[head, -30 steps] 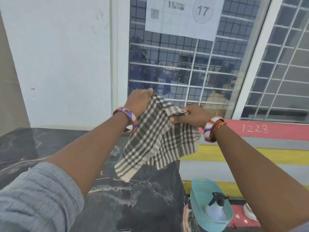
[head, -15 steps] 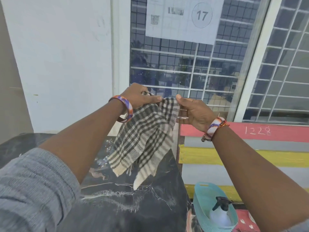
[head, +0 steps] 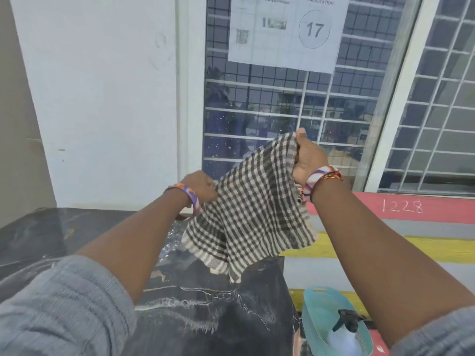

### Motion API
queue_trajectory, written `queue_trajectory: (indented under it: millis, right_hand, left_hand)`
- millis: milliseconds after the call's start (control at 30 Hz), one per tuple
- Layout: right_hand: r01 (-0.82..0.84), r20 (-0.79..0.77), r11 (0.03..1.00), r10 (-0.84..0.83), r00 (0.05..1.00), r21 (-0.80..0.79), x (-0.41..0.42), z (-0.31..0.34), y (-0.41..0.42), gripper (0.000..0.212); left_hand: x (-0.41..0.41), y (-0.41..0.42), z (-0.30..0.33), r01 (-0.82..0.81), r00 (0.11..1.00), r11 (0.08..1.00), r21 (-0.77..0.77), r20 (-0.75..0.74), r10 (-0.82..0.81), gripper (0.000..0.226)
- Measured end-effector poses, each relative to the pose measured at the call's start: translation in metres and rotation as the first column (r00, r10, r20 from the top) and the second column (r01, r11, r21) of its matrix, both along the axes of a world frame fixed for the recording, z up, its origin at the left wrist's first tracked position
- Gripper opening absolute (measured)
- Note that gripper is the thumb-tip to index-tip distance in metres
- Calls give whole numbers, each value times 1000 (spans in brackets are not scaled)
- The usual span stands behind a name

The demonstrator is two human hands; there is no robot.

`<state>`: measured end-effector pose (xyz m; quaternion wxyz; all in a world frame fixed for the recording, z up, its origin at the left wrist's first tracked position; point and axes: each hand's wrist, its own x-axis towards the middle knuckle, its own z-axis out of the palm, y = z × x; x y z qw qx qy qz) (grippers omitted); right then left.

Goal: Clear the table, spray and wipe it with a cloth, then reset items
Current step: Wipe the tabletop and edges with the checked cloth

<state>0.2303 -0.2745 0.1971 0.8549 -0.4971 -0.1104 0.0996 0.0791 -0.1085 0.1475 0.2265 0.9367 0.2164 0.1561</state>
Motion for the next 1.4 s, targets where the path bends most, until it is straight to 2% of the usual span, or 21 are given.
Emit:
queue_trajectory:
  millis: [100, 167, 300, 367, 433, 500, 533, 600, 633, 700, 733, 767, 800, 867, 933, 1033, 1100, 1200, 1300, 1367, 1400]
  right_hand:
    - [7, -11, 999, -7, 1000, 32, 21, -1, -6, 59]
    - [18, -21, 998, -16, 1000, 54, 22, 3, -17, 56]
    - [83, -43, 993, -79, 996, 88, 34, -1, -37, 51]
    - [97, -75, 993, -92, 993, 60, 40, -6, -46, 51]
    - [61, -77, 995, -55, 996, 76, 31, -4, -57, 38]
    - [-50, -4, 993, 51, 999, 107, 15, 3, -70, 27]
    - [-114, 45, 986, 110, 993, 121, 7, 5, -77, 27]
    - [-255, 209, 947, 213, 954, 198, -10, 10, -94, 30]
    - [-319, 301, 913, 239, 923, 254, -17, 12, -101, 29]
    - [-463, 422, 778, 282, 862, 424, -26, 17, -109, 21]
    - [-539, 458, 689, 324, 827, 485, -27, 21, -105, 21]
    - [-609, 490, 630, 382, 783, 482, -28, 26, -95, 22]
    - [-639, 490, 640, 431, 758, 426, -30, 30, -80, 22]
    - [-579, 437, 796, 463, 771, 178, -47, 39, -44, 17]
    - [-519, 432, 854, 479, 764, -30, -62, 42, -13, 11]
    - [-529, 424, 849, 476, 770, 7, -71, 44, 1, 14]
    - [-456, 429, 890, 409, 806, 8, -70, 45, -3, 16]
    - [-186, 425, 968, 242, 872, -169, -67, 42, -15, 9]
    - [-3, 428, 887, 226, 875, -462, -69, 32, -26, 33]
    - [50, 416, 749, 311, 855, -661, -72, 20, -29, 50]
    - [70, 394, 674, 341, 854, -735, -71, 11, -28, 49]
  left_hand:
    - [-3, 2, -25, 18, 993, 995, 101, -115, -7, 13]
    - [-6, 13, -44, 3, 993, 993, 115, -120, 11, 12]
    - [-8, 26, -53, -88, 988, 991, -105, 114, 100, 14]
    - [-7, 32, -40, -113, 930, 939, -325, 299, 216, 17]
    - [-12, 33, -23, -29, 857, 827, -562, 412, 310, 23]
    - [-16, 32, -6, 225, 744, 573, -788, 519, 421, 13]
    - [-19, 30, 3, 371, 702, 446, -815, 560, 440, 24]
    - [-31, 21, 23, 627, 636, 284, -726, 687, 352, 46]
    - [-37, 16, 33, 736, 579, 213, -643, 760, 294, 46]
    - [-50, 3, 56, 881, 446, 61, -468, 868, 221, 29]
    - [-50, -5, 66, 913, 396, 32, -407, 902, 172, 18]
    - [-46, -13, 73, 915, 393, 54, -400, 913, 107, 12]
    - [-36, -24, 78, 891, 440, 113, -440, 898, 28, 11]
    - [-13, -46, 85, 812, 572, 219, -541, 813, -110, 17]
    - [8, -62, 87, 800, 596, 237, -551, 775, -210, 20]
    - [19, -68, 87, 811, 579, 242, -533, 791, -196, 19]
    - [18, -67, 87, 808, 574, 283, -516, 799, -181, 19]
    - [16, -66, 86, 741, 619, 468, -482, 760, -198, 17]
    - [15, -62, 85, 566, 686, 747, -348, 701, -194, 12]
    - [15, -60, 86, 488, 697, 830, -270, 694, -184, 13]
    - [14, -59, 85, 454, 702, 858, -242, 689, -178, 15]
